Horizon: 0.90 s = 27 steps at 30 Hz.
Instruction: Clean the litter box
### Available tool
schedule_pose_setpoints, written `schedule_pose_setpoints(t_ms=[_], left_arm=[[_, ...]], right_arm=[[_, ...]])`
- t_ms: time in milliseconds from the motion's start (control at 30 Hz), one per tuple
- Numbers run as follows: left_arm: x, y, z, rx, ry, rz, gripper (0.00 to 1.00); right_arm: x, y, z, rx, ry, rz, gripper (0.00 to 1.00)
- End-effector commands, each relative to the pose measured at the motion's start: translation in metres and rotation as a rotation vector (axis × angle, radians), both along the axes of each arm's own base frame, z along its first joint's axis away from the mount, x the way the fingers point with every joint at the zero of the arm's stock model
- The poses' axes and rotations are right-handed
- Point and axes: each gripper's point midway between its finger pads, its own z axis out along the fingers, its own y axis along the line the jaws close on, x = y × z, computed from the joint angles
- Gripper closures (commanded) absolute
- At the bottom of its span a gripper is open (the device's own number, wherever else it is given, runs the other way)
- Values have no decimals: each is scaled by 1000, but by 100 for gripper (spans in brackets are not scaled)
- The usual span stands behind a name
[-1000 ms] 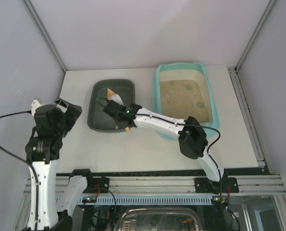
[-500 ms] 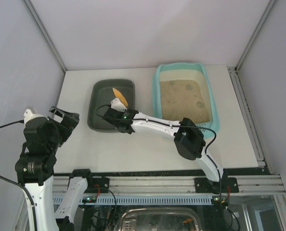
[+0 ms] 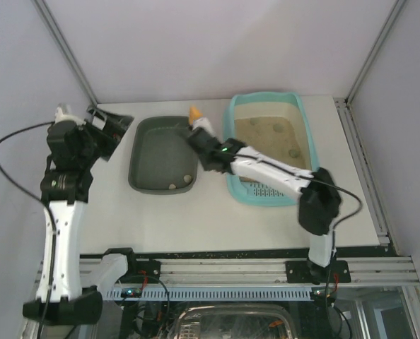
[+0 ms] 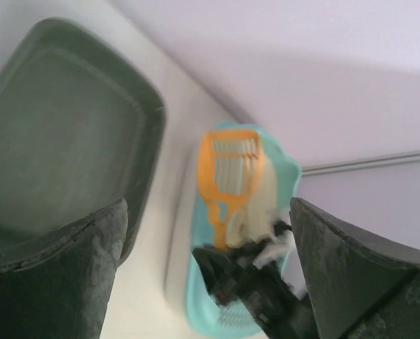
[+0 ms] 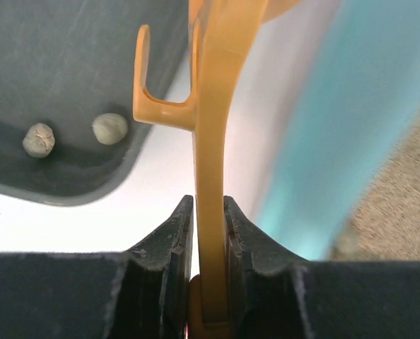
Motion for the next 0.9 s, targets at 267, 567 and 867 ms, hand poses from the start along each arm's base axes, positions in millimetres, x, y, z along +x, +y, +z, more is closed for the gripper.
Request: schedule_pose_setpoints(t_ms=[267,567,867], left_arm=[[197,-116,38,-98,-234,-312,0],[266,-235,-9,-190,-207,-517,0],[289,-280,-51,-214,-188,-531,0]], right_arm=[[21,-145,99,509,55,-259,100],[45,-185,11,565,331,-406,100],[85,-197,-37,558,384,-466,100]])
